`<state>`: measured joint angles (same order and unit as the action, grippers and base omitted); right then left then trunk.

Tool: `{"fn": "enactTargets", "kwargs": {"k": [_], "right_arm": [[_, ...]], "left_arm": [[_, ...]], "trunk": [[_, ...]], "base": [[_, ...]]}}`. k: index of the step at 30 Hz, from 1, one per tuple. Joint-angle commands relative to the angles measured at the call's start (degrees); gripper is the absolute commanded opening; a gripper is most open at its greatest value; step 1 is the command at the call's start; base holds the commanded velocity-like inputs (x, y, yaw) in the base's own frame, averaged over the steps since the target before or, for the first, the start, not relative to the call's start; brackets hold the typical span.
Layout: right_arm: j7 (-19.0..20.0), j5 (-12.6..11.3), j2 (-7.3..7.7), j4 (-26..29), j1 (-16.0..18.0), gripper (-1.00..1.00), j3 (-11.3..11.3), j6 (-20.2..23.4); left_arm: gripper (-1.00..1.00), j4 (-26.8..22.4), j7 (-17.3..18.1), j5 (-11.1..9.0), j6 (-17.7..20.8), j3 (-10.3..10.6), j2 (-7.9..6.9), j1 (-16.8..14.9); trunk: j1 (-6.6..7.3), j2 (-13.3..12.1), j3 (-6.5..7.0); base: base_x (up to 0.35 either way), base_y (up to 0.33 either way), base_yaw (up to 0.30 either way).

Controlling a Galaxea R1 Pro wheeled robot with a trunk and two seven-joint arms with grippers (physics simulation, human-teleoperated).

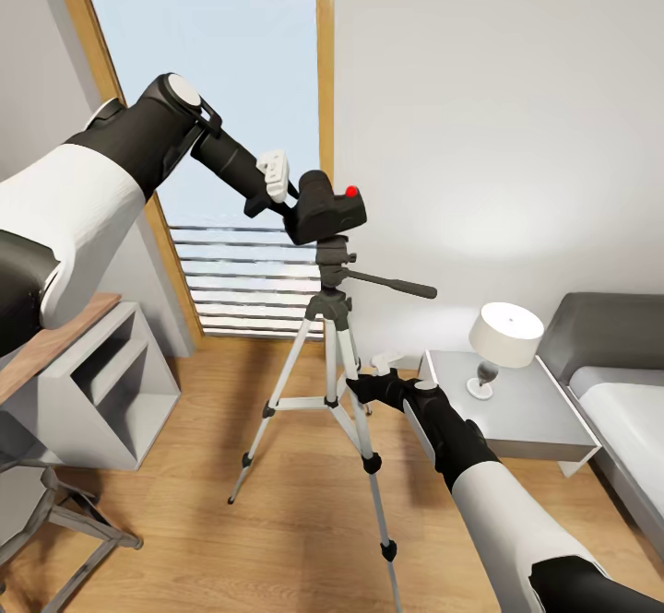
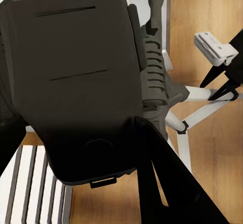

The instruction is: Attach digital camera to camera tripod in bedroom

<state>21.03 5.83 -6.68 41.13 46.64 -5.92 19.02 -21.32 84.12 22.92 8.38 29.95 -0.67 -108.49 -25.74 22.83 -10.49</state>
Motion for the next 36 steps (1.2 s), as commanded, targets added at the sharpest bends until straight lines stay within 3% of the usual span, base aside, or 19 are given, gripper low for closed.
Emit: {"fn": "enactTargets", "kwargs": {"k": [1, 36], "right_arm": [[-0.91, 3.23, 0.00, -1.84, 0.03, -1.00, 0.03, -0.03], [-0.91, 3.23, 0.00, -1.84, 0.03, -1.00, 0.00, -0.03]], "left_arm": [[-1.00, -0.09, 0.47, 0.20, 0.64, 0.02, -0.02, -0.06], [-1.00, 0.29, -0.25, 0.80, 0.68, 0.31, 0.38, -0.06]], "trunk": [[-0.05, 0.09, -0.13], [-0.05, 0.09, -0.13]], "base": [[0.000, 0.000, 0.000], [0.000, 0.000, 0.000]]}}
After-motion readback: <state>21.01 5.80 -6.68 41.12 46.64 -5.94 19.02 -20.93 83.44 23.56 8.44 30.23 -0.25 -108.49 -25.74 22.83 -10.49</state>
